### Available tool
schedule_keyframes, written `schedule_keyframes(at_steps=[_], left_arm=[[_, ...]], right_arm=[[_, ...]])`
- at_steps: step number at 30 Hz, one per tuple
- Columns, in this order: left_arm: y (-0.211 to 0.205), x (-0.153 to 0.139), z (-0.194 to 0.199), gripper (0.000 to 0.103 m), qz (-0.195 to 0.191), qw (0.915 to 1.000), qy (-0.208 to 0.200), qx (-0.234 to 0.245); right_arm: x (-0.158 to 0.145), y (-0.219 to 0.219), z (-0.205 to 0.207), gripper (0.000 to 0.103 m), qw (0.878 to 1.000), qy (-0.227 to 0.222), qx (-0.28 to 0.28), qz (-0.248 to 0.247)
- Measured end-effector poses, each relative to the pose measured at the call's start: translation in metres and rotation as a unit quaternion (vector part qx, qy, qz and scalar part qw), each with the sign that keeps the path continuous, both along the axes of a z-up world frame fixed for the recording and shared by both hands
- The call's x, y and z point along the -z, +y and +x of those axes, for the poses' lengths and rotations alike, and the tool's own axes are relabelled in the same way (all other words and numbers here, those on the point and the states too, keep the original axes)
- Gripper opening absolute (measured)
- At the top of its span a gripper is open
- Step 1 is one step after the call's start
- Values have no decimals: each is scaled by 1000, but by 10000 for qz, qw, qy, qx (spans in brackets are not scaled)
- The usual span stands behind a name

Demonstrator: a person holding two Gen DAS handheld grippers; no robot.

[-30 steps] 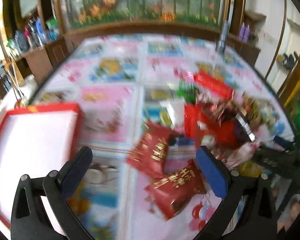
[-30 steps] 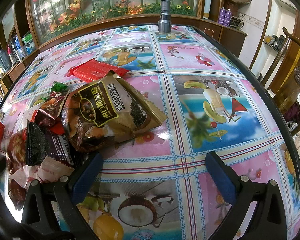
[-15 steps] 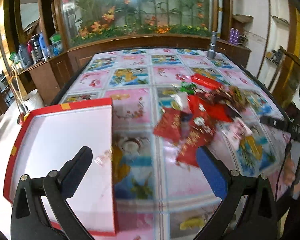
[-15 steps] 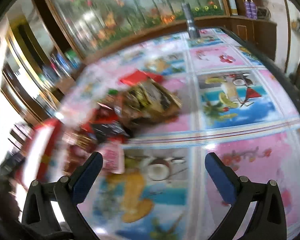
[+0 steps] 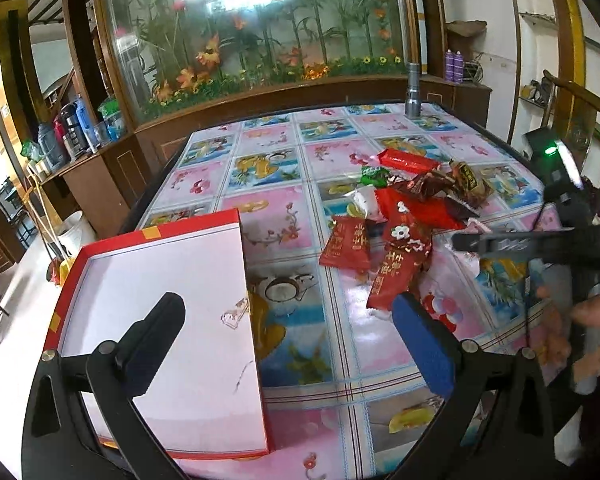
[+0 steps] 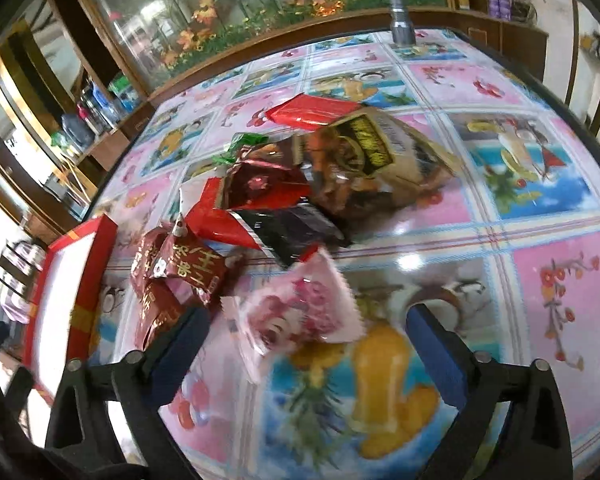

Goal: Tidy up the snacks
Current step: 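Grasp the pink Lotso candy wrapper with the right tool while the left tool approaches the pile, then grasp the red flower-print candy packet from the pile with the left tool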

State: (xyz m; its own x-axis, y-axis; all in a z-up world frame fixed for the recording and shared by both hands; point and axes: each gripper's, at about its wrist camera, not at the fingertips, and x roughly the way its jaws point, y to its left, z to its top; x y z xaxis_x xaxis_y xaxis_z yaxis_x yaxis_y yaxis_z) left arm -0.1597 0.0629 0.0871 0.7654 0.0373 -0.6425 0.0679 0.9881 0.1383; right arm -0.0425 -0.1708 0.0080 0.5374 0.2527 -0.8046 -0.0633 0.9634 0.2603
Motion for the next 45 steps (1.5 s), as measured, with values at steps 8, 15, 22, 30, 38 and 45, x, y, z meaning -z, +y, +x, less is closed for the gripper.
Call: schedule_keyframes(at_steps=[8, 15, 22, 30, 38, 45], left_arm=[[-17, 3, 5, 103, -20, 9993, 123, 342], [-54, 19, 24, 103, 135, 9931, 507, 1045], [-74, 43, 59, 103, -55, 9844, 996, 1450], [-67, 55, 76, 103, -295, 9819, 1263, 1377], [-70, 63, 81, 97, -264, 9806, 1393, 1356], [-83, 65, 76, 80, -347, 9751, 1445, 1644]], right_arm=[[3, 16, 4, 63, 9972, -148, -287, -672], [0, -33, 3, 43, 9971, 79, -763, -21], [-3, -76, -11, 46, 9963, 84, -848, 92], [-19, -102, -31, 78, 9944, -564, -661, 607], [-16, -113, -32, 78, 9895, -785, -361, 1156], [-19, -117, -36, 78, 9871, -992, -275, 1224]])
